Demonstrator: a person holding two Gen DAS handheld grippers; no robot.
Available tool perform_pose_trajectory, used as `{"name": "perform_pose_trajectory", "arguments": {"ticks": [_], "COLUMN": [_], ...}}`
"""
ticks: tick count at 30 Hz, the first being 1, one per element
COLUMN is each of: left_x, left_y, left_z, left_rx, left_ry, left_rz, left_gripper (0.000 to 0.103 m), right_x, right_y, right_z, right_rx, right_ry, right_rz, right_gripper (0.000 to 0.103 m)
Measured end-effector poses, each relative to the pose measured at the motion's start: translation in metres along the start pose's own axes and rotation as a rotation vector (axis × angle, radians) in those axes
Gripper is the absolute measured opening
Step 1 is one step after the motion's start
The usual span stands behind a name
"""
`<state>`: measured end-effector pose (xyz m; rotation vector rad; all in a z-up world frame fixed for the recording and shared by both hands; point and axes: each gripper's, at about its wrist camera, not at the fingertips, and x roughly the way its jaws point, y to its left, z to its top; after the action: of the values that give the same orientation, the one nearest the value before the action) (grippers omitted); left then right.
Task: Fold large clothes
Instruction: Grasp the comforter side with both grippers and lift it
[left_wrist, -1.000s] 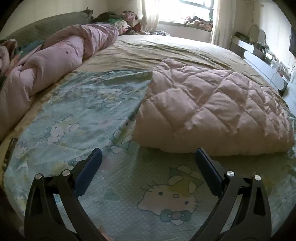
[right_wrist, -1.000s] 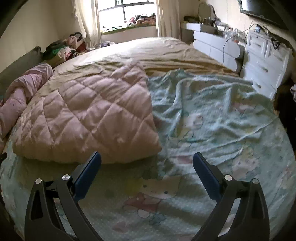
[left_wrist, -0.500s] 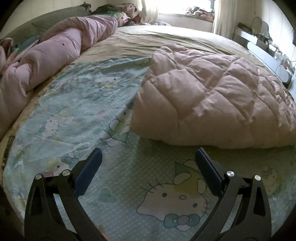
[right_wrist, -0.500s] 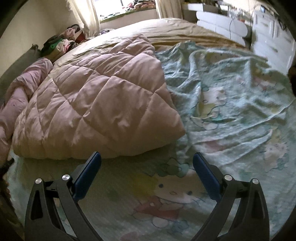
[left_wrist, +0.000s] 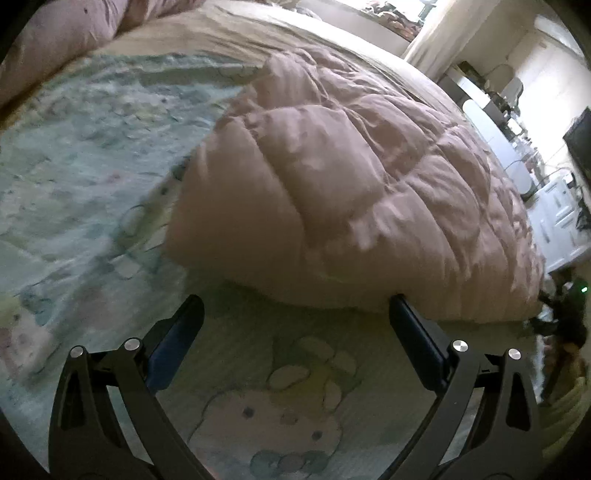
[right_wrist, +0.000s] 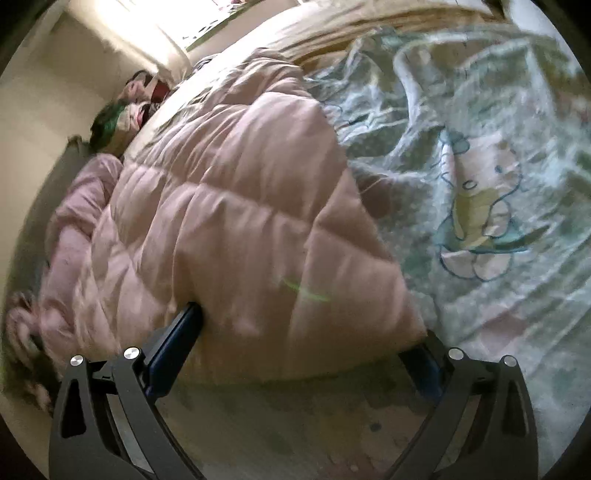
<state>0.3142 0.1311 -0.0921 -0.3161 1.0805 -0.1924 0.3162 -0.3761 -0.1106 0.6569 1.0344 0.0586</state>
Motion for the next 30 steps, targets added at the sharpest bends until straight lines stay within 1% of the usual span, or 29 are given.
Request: {"name": "perform_pose_trajectory", "arguments": {"ticks": [1, 4, 6, 8, 10, 11, 13, 14, 15, 17, 19, 23, 25, 26, 27, 28, 29, 30], "left_x": [0.004, 0.013, 0.015, 0.013, 0.007, 0.004, 0.004, 0.007, 0.011, 0.019, 0.032, 0.048, 0.05, 0.05, 0.047, 0.046, 0.041, 0.033], "left_y": [0.001, 0.0, 0.005, 0.014, 0.029, 0.043, 0.062, 0.068, 0.069, 0.067, 0.063, 0.059, 0.053, 0.051, 0.05, 0.047, 0.044, 0.037], "left_z": [0.005, 0.018, 0.025, 0.026, 0.025, 0.025, 0.026, 0.028, 0.03, 0.036, 0.043, 0.057, 0.061, 0.062, 0.061, 0.062, 0.061, 0.062], "left_rx": [-0.009, -0.016, -0.03, -0.055, -0.109, -0.176, -0.269, -0.288, -0.286, -0.277, -0.299, -0.335, -0.342, -0.346, -0.352, -0.359, -0.349, -0.315], "left_ry": [0.01, 0.034, 0.059, 0.073, 0.061, 0.046, 0.027, 0.03, 0.037, 0.053, 0.078, 0.098, 0.084, 0.074, 0.063, 0.049, 0.038, 0.016], "left_rz": [-0.013, -0.046, -0.09, -0.153, -0.243, -0.31, -0.368, -0.338, -0.312, -0.323, -0.359, -0.362, -0.345, -0.331, -0.319, -0.304, -0.281, -0.25], "left_gripper": [0.094, 0.094, 0.094, 0.094, 0.094, 0.094, 0.094, 0.094, 0.094, 0.094, 0.095, 0.095, 0.095, 0.095, 0.094, 0.091, 0.079, 0.072], "right_x": [0.003, 0.007, 0.011, 0.015, 0.018, 0.018, 0.019, 0.019, 0.021, 0.023, 0.025, 0.03, 0.033, 0.033, 0.034, 0.032, 0.03, 0.027], "right_y": [-0.004, -0.008, -0.012, -0.014, -0.017, -0.018, -0.018, -0.018, -0.017, -0.015, -0.014, -0.011, -0.007, -0.005, -0.002, 0.0, 0.005, 0.011], "right_z": [0.005, 0.013, 0.02, 0.027, 0.029, 0.03, 0.032, 0.033, 0.035, 0.038, 0.038, 0.043, 0.047, 0.049, 0.05, 0.05, 0.051, 0.053], "right_rx": [0.032, 0.06, 0.085, 0.104, 0.113, 0.111, 0.104, 0.099, 0.097, 0.094, 0.087, 0.071, 0.073, 0.072, 0.069, 0.062, 0.043, 0.025], "right_ry": [0.007, 0.02, 0.035, 0.047, 0.054, 0.056, 0.055, 0.054, 0.053, 0.053, 0.054, 0.071, 0.076, 0.074, 0.069, 0.065, 0.058, 0.049], "right_rz": [0.022, 0.049, 0.069, 0.092, 0.111, 0.114, 0.116, 0.115, 0.114, 0.109, 0.104, 0.096, 0.096, 0.098, 0.099, 0.104, 0.105, 0.1], "right_gripper": [0.099, 0.099, 0.099, 0.099, 0.099, 0.099, 0.099, 0.099, 0.099, 0.099, 0.099, 0.099, 0.099, 0.095, 0.087, 0.082, 0.069, 0.059]}}
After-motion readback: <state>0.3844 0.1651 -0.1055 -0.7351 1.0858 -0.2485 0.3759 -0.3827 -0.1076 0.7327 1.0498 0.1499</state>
